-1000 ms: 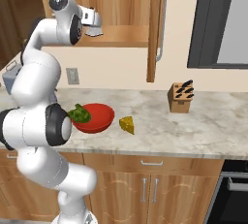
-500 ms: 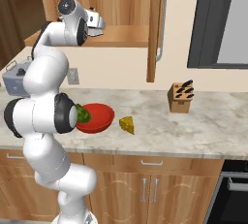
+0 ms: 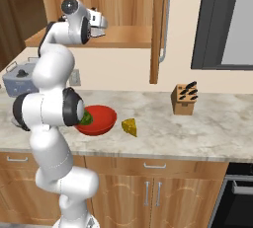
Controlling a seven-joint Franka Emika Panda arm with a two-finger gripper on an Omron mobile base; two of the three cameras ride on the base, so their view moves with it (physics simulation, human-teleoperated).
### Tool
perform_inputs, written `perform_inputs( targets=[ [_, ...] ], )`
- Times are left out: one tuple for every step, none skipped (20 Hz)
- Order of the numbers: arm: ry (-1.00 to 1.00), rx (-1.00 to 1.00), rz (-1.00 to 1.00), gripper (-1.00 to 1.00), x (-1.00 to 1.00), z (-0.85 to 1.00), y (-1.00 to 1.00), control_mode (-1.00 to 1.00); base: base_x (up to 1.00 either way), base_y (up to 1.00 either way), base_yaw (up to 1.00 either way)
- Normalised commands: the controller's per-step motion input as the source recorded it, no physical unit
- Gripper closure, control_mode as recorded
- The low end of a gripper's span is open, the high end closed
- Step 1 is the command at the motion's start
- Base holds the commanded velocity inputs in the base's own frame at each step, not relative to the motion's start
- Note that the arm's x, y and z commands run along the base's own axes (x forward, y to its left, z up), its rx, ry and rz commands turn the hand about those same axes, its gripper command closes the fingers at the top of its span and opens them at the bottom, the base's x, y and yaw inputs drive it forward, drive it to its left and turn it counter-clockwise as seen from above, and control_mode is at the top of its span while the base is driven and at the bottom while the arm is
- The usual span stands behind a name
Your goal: Pick the cheese from the fridge and the cheese grater from the cabinet and place them next to the salad bowl.
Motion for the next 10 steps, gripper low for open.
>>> perform_inputs(
  targets=[
    [0.00, 0.00, -0.02, -1.00, 0.18, 0.00, 0.22, -1.00, 0.00, 0.00, 0.00],
    [0.00, 0.00, -0.03, -1.00, 0.21, 0.00, 0.16, -1.00, 0.00, 0.00, 0.00],
    [0.00, 0.00, -0.03, -1.00, 0.21, -0.02, 0.12, -1.00, 0.00, 0.00, 0.00],
    [0.00, 0.00, -0.03, -1.00, 0.21, -0.05, 0.07, -1.00, 0.00, 0.00, 0.00],
    [0.00, 0.00, -0.03, -1.00, 0.26, -0.06, 0.01, -1.00, 0.00, 0.00, 0.00],
    [0.00, 0.00, -0.03, -1.00, 0.29, -0.11, 0.00, -1.00, 0.00, 0.00, 0.00],
    [0.00, 0.00, -0.05, -1.00, 0.29, -0.15, 0.00, -1.00, 0.00, 0.00, 0.00],
    [0.00, 0.00, -0.06, -1.00, 0.26, -0.16, 0.00, -1.00, 0.00, 0.00, 0.00],
    [0.00, 0.00, -0.06, -1.00, 0.26, -0.18, 0.00, -1.00, 0.00, 0.00, 0.00],
    [0.00, 0.00, -0.05, -1.00, 0.28, -0.16, 0.00, -1.00, 0.00, 0.00, 0.00]
  ],
)
